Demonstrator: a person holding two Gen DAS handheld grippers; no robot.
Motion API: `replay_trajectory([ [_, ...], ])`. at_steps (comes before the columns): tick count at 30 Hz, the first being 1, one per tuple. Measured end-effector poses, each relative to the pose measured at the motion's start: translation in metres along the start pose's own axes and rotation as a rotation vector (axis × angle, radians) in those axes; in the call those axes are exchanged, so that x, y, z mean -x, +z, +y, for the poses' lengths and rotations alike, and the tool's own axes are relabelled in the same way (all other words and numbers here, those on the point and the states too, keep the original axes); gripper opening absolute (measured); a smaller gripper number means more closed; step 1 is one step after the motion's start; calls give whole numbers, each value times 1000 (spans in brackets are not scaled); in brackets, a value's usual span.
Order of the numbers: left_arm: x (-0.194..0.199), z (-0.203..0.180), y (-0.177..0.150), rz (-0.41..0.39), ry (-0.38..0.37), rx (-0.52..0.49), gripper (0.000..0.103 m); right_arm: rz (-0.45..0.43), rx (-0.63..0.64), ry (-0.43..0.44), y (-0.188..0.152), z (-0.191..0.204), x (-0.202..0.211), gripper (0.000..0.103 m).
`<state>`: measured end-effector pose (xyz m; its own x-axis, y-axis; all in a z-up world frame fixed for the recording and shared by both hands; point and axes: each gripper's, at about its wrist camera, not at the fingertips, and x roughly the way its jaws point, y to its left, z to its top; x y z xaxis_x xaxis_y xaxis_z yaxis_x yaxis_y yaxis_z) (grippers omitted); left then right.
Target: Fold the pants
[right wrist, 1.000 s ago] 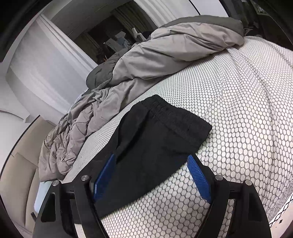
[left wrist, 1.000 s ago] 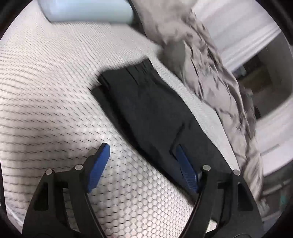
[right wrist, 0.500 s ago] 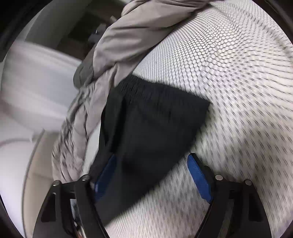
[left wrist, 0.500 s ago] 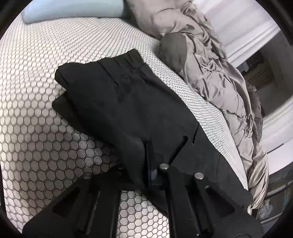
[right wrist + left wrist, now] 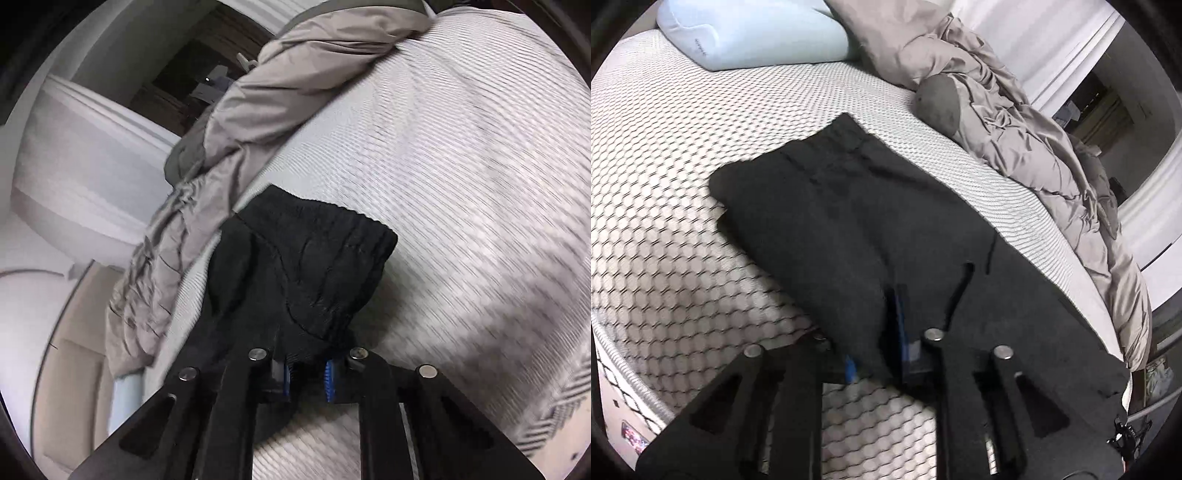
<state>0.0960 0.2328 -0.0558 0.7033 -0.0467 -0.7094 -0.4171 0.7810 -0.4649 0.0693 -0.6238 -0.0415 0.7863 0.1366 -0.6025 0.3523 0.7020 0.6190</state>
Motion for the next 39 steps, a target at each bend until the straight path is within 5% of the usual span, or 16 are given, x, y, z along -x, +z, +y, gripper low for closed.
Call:
replay_trajectory([
  [1,5,0,3,-3,22,-2,21,0,3,-29,-2,1,5,41],
  [3,23,0,7,-45,68,-25,33,-52,15,-42,4,5,22,44],
  [5,45,0,7,-96,85,-43,65,-170,54,-57,11,14,51,53],
  [8,78,-9,10,-197,75,-70,102,-235,176,-91,28,42,67,82],
  [14,78,-43,32,-178,-67,-116,102,-42,506,-136,64,118,0,93],
  [20,25,-85,42,-102,-135,-158,102,103,587,-267,78,125,-93,93],
  [21,10,-96,40,-88,-134,-168,102,115,587,-262,79,126,-99,87],
  [22,3,-99,38,-75,-131,-178,102,125,597,-263,78,128,-104,53],
  [23,-8,-104,37,-61,-119,-189,102,144,609,-258,78,130,-107,40],
  [27,-32,-110,36,-35,-57,-220,102,23,583,-235,88,140,-97,35],
  [30,-36,-107,42,-52,-8,-217,102,-77,524,-365,101,138,-101,38],
  [32,-36,-95,48,-54,37,-200,102,-15,526,-428,100,134,-117,50],
  [36,-30,-68,64,-43,118,-207,102,34,528,-399,92,126,-113,75],
  [39,-26,-49,80,-34,178,-232,102,18,529,-363,91,128,-100,78],
])
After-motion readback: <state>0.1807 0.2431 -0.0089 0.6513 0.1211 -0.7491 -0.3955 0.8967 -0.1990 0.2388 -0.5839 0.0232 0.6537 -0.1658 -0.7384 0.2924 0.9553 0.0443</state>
